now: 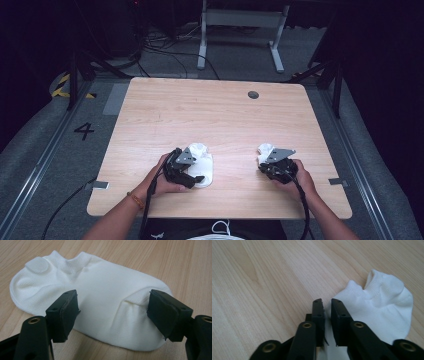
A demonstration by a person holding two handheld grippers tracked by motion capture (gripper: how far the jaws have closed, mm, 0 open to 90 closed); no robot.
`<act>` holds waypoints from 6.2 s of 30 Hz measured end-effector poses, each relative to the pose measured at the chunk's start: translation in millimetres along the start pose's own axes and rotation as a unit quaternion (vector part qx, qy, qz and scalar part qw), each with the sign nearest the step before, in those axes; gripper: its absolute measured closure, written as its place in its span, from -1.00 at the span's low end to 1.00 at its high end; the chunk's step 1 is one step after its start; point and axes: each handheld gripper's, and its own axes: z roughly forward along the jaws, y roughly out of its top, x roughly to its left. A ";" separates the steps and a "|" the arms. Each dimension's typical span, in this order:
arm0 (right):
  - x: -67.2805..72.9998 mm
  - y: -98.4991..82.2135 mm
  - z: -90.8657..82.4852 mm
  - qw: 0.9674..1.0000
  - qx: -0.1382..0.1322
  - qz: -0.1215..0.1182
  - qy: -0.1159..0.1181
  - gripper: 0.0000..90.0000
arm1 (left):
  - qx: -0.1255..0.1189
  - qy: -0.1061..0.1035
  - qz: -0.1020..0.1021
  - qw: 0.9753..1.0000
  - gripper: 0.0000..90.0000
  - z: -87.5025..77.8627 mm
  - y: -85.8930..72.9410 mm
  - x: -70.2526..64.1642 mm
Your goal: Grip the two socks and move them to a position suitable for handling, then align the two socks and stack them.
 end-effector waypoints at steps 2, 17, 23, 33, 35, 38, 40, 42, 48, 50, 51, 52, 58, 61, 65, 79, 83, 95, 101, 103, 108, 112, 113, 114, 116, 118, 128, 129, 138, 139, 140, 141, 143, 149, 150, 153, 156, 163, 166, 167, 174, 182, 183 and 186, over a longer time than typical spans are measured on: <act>1.4 0.9 -2.8 1.000 -0.004 -0.006 0.010 0.99 | 0.006 0.000 0.006 1.000 -0.46 -1.6 2.4 -2.1; 26.3 17.0 -39.7 0.990 -0.081 -0.038 0.112 1.00 | -0.034 -0.013 0.086 0.996 -0.38 6.1 45.8 -31.7; 39.4 26.9 -53.5 0.984 -0.105 -0.055 0.130 1.00 | -0.022 -0.035 0.132 0.990 -0.38 32.3 68.2 -47.5; 53.7 33.7 -68.8 0.974 -0.142 -0.075 0.159 1.00 | 0.004 -0.062 0.148 0.987 -0.10 54.7 79.8 -61.5; 48.4 30.9 -72.1 0.969 -0.159 -0.058 0.178 1.00 | 0.018 -0.065 0.150 0.986 0.11 57.6 78.5 -60.8; 40.2 26.5 -71.9 0.970 -0.164 -0.041 0.176 1.00 | 0.028 -0.081 0.154 0.984 0.37 58.0 76.2 -58.4; 34.4 23.3 -70.5 0.971 -0.165 -0.025 0.173 1.00 | 0.024 -0.090 0.154 0.984 0.55 56.3 75.8 -54.7; 27.8 18.7 -68.4 0.974 -0.162 -0.010 0.156 1.00 | 0.023 -0.084 0.152 0.985 0.63 54.6 75.1 -53.4; 6.8 5.4 -57.2 0.984 -0.145 0.024 0.105 1.00 | 0.015 -0.080 0.121 0.989 0.68 49.0 76.8 -41.8; -0.1 2.3 -52.4 0.987 -0.135 0.027 0.089 1.00 | 0.013 -0.074 0.116 0.990 0.69 49.2 77.9 -38.7; -3.3 0.8 -50.0 0.987 -0.132 0.034 0.086 1.00 | 0.012 -0.076 0.110 0.991 0.70 50.3 78.7 -37.7; -5.2 0.0 -48.1 0.987 -0.129 0.038 0.085 1.00 | 0.016 -0.071 0.106 0.992 0.69 51.6 80.6 -35.7; -14.3 -5.2 -32.3 0.994 -0.094 0.046 0.035 0.69 | 0.025 -0.018 0.074 0.997 0.47 60.2 91.7 -22.4; -18.8 -11.0 -30.9 0.996 -0.082 0.041 0.021 0.58 | 0.028 0.001 0.060 0.998 0.33 64.6 94.8 -16.8; -17.0 -22.7 -41.0 0.996 -0.074 -0.001 0.044 0.66 | 0.026 0.005 0.052 0.998 0.20 69.4 97.4 -14.8; 2.8 -39.1 -32.5 0.996 -0.011 -0.041 0.073 0.88 | 0.052 0.039 0.044 0.997 0.18 80.4 103.5 -1.2; 3.2 -38.1 -30.9 0.997 -0.014 -0.031 0.074 0.85 | 0.014 0.008 0.030 0.999 0.13 73.8 109.4 -3.4; 9.6 -34.1 -27.7 0.998 -0.017 -0.016 0.051 0.70 | 0.051 0.001 0.068 0.996 0.07 101.5 125.8 -27.7; 15.0 -37.9 -36.2 0.997 0.003 -0.019 0.074 0.65 | 0.058 0.005 0.079 0.995 0.07 101.7 127.8 -26.9; 17.0 -41.2 -38.6 0.997 0.001 -0.017 0.072 0.65 | 0.061 0.003 0.085 0.995 0.07 101.9 128.7 -26.5; 19.7 -46.8 -46.8 0.998 -0.004 -0.016 0.065 0.52 | 0.063 -0.004 0.076 0.995 0.06 102.1 128.9 -24.4; 21.8 -48.9 -55.9 0.996 -0.036 -0.029 0.079 0.44 | 0.064 0.010 0.098 0.993 0.00 98.8 133.9 -25.6; 21.8 -48.9 -55.9 0.996 -0.036 -0.029 0.079 0.44 | 0.064 0.010 0.098 0.993 -0.02 98.8 133.9 -25.6; 23.3 -48.3 -57.8 0.995 -0.049 -0.037 0.081 0.45 | 0.057 0.008 0.099 0.993 -0.02 96.4 135.1 -24.7; 25.4 -45.5 -57.6 0.994 -0.059 -0.051 0.077 0.50 | 0.055 0.016 0.093 0.994 -0.09 92.4 136.7 -21.8; 28.6 -43.9 -53.0 0.992 -0.068 -0.067 0.088 0.55 | 0.053 0.018 0.073 0.996 -0.09 87.6 135.7 -10.3; 35.2 -39.7 -37.1 0.988 -0.054 -0.090 0.114 0.55 | 0.065 0.022 0.040 0.997 -0.09 99.3 126.7 10.2; 37.7 -39.9 -33.3 0.988 -0.048 -0.095 0.110 0.58 | 0.065 0.018 0.037 0.997 -0.10 99.9 126.6 11.9; 33.3 -38.5 -29.5 0.989 -0.050 -0.075 0.117 0.93 | 0.076 -0.013 0.040 0.996 0.12 103.5 132.5 17.1; 33.1 -38.1 -29.3 0.989 -0.050 -0.075 0.117 0.94 | 0.076 -0.013 0.040 0.996 0.12 103.5 132.5 17.1; 32.9 -37.5 -29.3 0.989 -0.050 -0.075 0.119 0.95 | 0.080 -0.010 0.042 0.996 0.11 105.4 135.6 16.9; 33.0 -37.1 -29.1 0.989 -0.049 -0.075 0.120 0.95 | 0.083 -0.007 0.047 0.995 0.09 106.0 137.0 16.3; 33.3 -36.9 -29.0 0.989 -0.050 -0.076 0.119 0.95 | 0.083 -0.004 0.048 0.995 0.01 106.5 137.8 15.8; 33.9 -36.9 -33.6 0.988 -0.069 -0.079 0.114 0.51 | 0.080 -0.024 0.053 0.995 -0.09 110.8 141.4 9.9; 33.9 -36.9 -33.6 0.988 -0.069 -0.079 0.114 0.51 | 0.080 -0.024 0.053 0.995 -0.09 110.8 141.4 9.9; 28.2 -41.4 -41.8 0.987 -0.090 -0.074 0.114 0.30 | 0.079 -0.033 0.058 0.995 -0.03 112.3 142.1 9.5; 27.6 -45.7 -39.7 0.988 -0.070 -0.083 0.112 0.41 | 0.078 -0.047 0.053 0.994 0.06 112.9 141.9 11.8; 30.6 -45.8 -33.9 0.988 -0.055 -0.081 0.122 0.67 | 0.085 -0.067 0.057 0.993 0.39 112.6 143.9 11.7; 28.3 -45.6 -33.3 0.989 -0.052 -0.067 0.124 0.80 | 0.089 -0.068 0.063 0.992 0.55 112.3 145.2 9.4; 28.6 -45.3 -33.5 0.989 -0.050 -0.067 0.119 0.87 | 0.091 -0.070 0.070 0.991 0.64 112.3 145.8 8.6; 28.8 -44.9 -33.7 0.990 -0.051 -0.063 0.114 0.95 | 0.090 -0.072 0.074 0.991 0.87 113.2 146.8 7.1; 32.4 -42.1 -37.4 0.990 -0.062 -0.071 0.107 0.95 | 0.089 -0.061 0.085 0.991 0.94 114.5 149.4 7.0; 32.3 -41.3 -38.9 0.989 -0.068 -0.070 0.109 0.95 | 0.089 -0.060 0.087 0.990 0.94 114.4 149.7 7.0; 32.1 -39.5 -40.9 0.989 -0.077 -0.067 0.108 0.95 | 0.091 -0.058 0.090 0.990 0.95 113.3 151.2 8.0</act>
